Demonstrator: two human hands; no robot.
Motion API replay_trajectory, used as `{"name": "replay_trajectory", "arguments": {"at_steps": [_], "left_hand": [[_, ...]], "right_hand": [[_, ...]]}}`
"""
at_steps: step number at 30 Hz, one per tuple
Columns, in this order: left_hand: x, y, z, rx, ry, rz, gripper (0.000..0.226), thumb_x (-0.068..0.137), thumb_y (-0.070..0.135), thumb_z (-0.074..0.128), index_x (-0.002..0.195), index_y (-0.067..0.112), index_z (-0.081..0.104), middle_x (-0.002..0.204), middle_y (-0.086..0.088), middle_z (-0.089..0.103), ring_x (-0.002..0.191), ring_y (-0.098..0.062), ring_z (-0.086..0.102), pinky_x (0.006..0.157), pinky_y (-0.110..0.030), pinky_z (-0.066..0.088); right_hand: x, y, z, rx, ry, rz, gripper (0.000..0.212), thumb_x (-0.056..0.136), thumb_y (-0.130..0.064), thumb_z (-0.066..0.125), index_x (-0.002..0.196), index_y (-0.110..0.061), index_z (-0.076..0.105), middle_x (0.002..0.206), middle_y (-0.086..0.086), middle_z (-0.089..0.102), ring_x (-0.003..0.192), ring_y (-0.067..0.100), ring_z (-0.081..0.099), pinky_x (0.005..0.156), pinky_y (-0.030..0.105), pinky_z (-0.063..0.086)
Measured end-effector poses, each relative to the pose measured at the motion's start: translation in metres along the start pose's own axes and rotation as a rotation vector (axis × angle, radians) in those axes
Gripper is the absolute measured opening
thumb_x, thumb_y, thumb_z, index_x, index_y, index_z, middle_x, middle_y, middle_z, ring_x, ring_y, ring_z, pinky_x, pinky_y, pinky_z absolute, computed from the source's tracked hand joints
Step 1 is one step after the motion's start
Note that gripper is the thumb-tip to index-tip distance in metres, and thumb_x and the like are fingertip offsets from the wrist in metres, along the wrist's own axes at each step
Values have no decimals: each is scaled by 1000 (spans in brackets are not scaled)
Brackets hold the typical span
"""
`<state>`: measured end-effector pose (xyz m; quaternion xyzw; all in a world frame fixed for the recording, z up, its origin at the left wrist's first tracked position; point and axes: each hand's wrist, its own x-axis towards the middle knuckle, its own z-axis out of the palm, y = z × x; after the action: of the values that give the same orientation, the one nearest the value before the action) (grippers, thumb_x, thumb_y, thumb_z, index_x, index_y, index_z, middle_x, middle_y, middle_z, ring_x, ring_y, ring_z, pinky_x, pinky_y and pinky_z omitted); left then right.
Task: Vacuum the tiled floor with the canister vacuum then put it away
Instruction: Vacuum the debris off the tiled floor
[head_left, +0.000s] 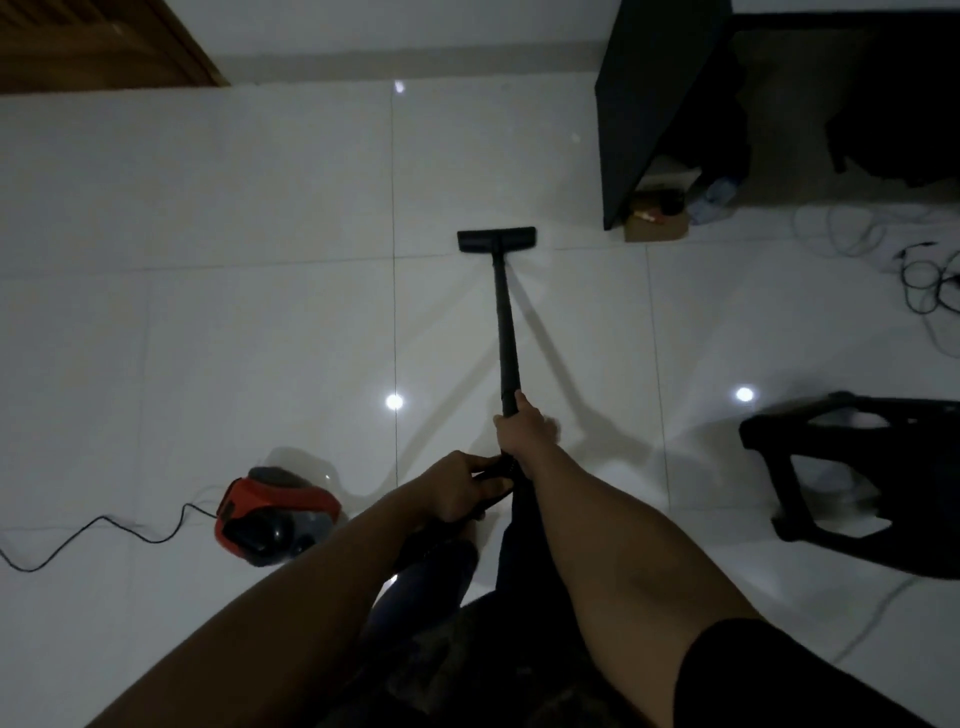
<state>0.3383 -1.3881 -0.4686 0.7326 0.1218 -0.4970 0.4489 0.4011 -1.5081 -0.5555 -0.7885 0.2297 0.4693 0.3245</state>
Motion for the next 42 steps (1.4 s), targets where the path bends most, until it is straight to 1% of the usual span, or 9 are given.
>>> {"name": "replay_trajectory", "arguments": {"at_steps": [8,19,22,25,27,29,32,39,42], "left_hand": [[60,83,-77,-47,107,-47,50,102,35,54,150,23,43,77,2,61,38,2,56,41,-10,41],[145,149,-172,-54,132,-9,45,99,42,56,140,24,53,94,-16,75,71,-31,73,70,-35,62],[173,161,-216,-46,115,4,51,98,46,56,144,26,50,108,-13,74,92,-32,73,89,-43,59],[200,179,-258,-52,125,50,48,99,41,57,145,25,51,118,-6,70,99,-23,69,96,-39,55],[214,189,-283,-37,130,74,49,100,39,56,147,27,47,131,-5,64,111,-23,64,101,-35,50],[229,193,-314,-28,131,66,54,100,41,55,151,25,43,139,-5,58,120,-24,59,102,-31,45],[246,196,-351,-41,140,62,58,100,43,55,153,26,39,148,-1,52,126,-19,56,105,-28,42],[256,187,-378,-86,105,-19,57,96,48,58,148,25,46,135,-2,62,112,-15,62,97,-30,50],[254,186,-374,-93,138,-28,61,97,48,56,152,28,39,139,0,59,112,-17,62,94,-28,49]], "right_hand": [[58,-98,-78,128,-28,-32,68,102,-24,49,160,-28,14,145,10,49,121,29,55,88,32,46],[124,-211,-162,227,-34,-17,65,103,-21,50,159,-32,18,144,8,51,119,28,58,98,32,50],[130,-260,-188,294,-52,-23,56,107,-13,41,159,-18,20,148,13,47,116,29,56,67,17,48],[137,-310,-211,342,-72,-10,48,109,-9,33,156,-8,24,151,22,42,126,37,51,64,24,43],[171,-332,-214,265,-32,-31,58,107,-11,42,159,-19,19,146,17,49,94,25,63,41,21,43],[199,-361,-214,161,-3,-65,66,104,-20,48,160,-29,15,146,9,50,87,16,62,59,14,50],[225,-396,-213,90,10,-71,68,102,-26,51,160,-32,15,148,5,47,117,25,57,90,30,49],[241,-422,-200,85,16,-21,66,103,-25,48,159,-35,14,142,6,52,82,16,54,73,27,45],[241,-422,-195,95,43,-32,66,103,-27,49,159,-35,16,143,7,52,102,23,59,80,30,49]]}}
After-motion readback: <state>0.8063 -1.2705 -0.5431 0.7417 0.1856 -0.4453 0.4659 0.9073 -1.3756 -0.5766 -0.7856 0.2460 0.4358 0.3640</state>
